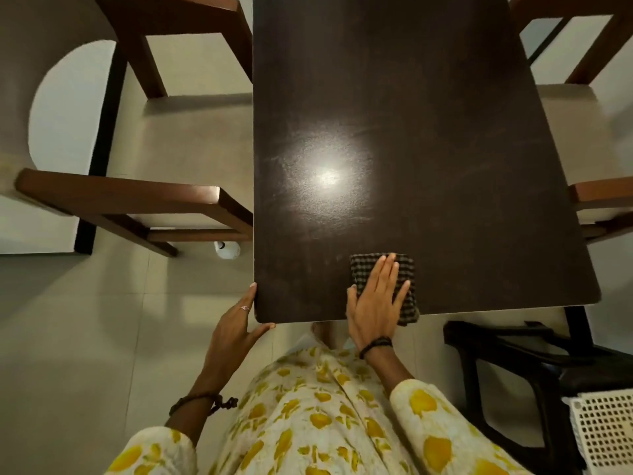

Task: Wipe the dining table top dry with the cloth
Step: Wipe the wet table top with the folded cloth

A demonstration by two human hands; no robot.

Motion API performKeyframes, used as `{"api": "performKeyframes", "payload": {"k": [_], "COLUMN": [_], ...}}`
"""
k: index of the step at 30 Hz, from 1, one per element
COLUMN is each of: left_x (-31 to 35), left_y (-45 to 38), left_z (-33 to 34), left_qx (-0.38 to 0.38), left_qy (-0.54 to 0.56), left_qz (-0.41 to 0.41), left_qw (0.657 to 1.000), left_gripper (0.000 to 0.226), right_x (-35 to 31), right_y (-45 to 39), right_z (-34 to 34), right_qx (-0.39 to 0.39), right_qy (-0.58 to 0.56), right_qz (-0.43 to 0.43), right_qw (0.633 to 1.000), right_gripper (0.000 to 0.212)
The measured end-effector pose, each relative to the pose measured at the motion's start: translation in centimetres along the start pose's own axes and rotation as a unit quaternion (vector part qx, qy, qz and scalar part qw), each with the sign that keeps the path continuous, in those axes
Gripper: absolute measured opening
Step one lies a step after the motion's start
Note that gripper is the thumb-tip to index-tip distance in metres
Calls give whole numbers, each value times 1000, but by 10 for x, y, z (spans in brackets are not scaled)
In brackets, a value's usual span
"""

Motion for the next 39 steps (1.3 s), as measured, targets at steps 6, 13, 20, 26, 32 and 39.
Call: {"api": "performKeyframes", "payload": {"k": [6,13,20,26,32,39], "left_x": [-4,-7,-11,-10,-4,33], "left_y": [9,11,24,31,40,44], "left_z": [3,9,14,22,28,55], "left_qx": [32,0,-5,31,100,195], "left_qy": [34,307,418,463,390,184], "left_qz": [-85,-197,-322,-367,-294,-194], "left_qw": [995,931,849,806,867,944], "left_gripper": [75,59,36,37,54,73], "right_x": [-77,-153,-152,-127,-94,-40], "right_y": [-5,35,56,59,47,27], "right_z": [5,14,19,15,7,-1], "right_qx": [-23,-84,-121,-151,-176,-175], "right_qy": [3,-11,-11,-39,1,37], "right_qz": [-75,-229,-341,-474,-538,-565], "right_qw": [997,970,932,867,824,805], "right_gripper": [81,92,84,83,98,96]}}
Point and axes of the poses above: each hand's wrist, its own y-axis away from the middle knuckle, its own z-axis out of the palm, x = y × z, the point moved 3 cm from there along -y, towards the middle knuckle, and after that the axes turned 9 degrees about x, right-handed, at the moved point
